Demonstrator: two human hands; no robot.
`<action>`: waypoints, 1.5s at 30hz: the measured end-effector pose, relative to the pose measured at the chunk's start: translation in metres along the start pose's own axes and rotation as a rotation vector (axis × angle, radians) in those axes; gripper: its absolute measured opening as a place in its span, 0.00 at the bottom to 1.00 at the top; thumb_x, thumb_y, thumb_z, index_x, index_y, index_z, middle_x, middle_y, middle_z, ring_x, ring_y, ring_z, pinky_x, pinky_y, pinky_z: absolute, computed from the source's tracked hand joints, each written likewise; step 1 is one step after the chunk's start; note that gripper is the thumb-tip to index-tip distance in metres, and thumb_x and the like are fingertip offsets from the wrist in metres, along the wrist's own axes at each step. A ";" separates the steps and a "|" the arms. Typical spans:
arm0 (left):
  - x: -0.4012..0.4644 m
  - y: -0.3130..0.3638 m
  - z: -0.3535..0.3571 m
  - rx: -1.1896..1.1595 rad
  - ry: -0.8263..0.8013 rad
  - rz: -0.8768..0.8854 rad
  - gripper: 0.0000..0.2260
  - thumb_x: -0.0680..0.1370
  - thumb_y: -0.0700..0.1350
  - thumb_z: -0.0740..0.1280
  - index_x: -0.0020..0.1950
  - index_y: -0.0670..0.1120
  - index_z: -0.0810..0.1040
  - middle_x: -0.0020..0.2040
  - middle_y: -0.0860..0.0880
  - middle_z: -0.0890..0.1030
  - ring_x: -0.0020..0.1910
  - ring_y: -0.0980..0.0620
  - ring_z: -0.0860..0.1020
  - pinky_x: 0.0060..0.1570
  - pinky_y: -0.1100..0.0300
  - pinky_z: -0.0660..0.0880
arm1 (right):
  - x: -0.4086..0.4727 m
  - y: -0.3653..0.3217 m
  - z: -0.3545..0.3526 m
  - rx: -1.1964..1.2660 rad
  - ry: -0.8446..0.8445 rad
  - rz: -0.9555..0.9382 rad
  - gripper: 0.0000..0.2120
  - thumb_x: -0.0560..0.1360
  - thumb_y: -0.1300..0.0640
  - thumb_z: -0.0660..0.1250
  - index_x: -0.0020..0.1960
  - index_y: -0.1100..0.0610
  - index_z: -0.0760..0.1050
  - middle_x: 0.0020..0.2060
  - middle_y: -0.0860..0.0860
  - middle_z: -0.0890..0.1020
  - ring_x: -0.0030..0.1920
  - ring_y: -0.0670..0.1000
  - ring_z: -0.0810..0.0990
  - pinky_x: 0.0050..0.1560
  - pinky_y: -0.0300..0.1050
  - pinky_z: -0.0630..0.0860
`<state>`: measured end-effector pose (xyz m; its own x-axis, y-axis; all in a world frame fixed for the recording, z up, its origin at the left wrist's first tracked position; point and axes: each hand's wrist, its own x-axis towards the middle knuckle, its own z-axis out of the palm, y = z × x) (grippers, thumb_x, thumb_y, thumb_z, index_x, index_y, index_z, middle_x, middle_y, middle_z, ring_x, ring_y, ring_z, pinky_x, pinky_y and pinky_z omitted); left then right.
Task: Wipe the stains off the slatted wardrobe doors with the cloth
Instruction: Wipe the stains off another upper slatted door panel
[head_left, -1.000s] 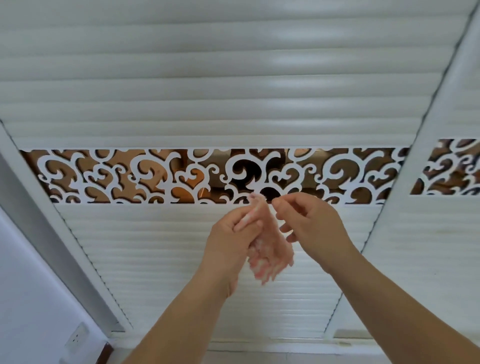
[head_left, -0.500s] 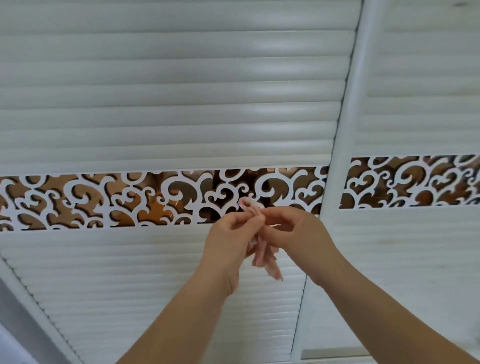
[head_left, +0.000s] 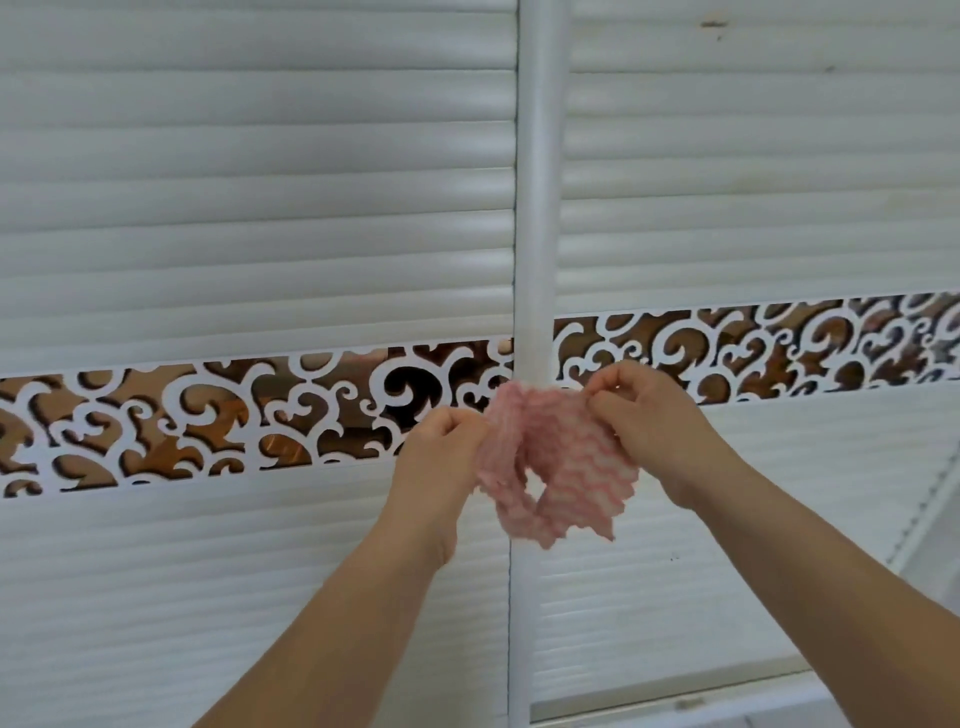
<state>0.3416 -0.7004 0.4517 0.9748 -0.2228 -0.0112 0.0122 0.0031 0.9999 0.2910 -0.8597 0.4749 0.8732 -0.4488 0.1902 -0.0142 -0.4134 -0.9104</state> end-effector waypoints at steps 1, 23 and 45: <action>0.001 0.004 0.005 0.014 0.016 -0.003 0.05 0.75 0.40 0.61 0.39 0.44 0.72 0.35 0.48 0.74 0.36 0.50 0.69 0.38 0.56 0.68 | 0.004 0.000 -0.011 -0.006 0.013 -0.005 0.07 0.75 0.61 0.63 0.42 0.53 0.76 0.35 0.47 0.78 0.33 0.46 0.74 0.34 0.39 0.69; 0.062 0.046 0.130 0.195 -0.636 0.179 0.15 0.73 0.48 0.71 0.47 0.35 0.76 0.43 0.43 0.79 0.41 0.47 0.77 0.47 0.53 0.73 | 0.084 -0.029 -0.151 -0.439 0.086 -0.183 0.06 0.71 0.60 0.73 0.47 0.53 0.81 0.45 0.49 0.79 0.39 0.43 0.76 0.38 0.27 0.69; 0.096 0.135 0.246 -0.151 -0.320 0.250 0.04 0.79 0.41 0.63 0.49 0.45 0.77 0.47 0.42 0.82 0.46 0.44 0.81 0.51 0.47 0.78 | 0.138 -0.006 -0.214 -0.242 0.095 -0.324 0.10 0.72 0.55 0.73 0.52 0.49 0.78 0.46 0.47 0.83 0.47 0.46 0.82 0.50 0.41 0.79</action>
<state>0.3820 -0.9617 0.5866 0.8342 -0.4877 0.2573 -0.1596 0.2330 0.9593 0.3071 -1.0882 0.5847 0.8023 -0.3313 0.4965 0.1304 -0.7144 -0.6875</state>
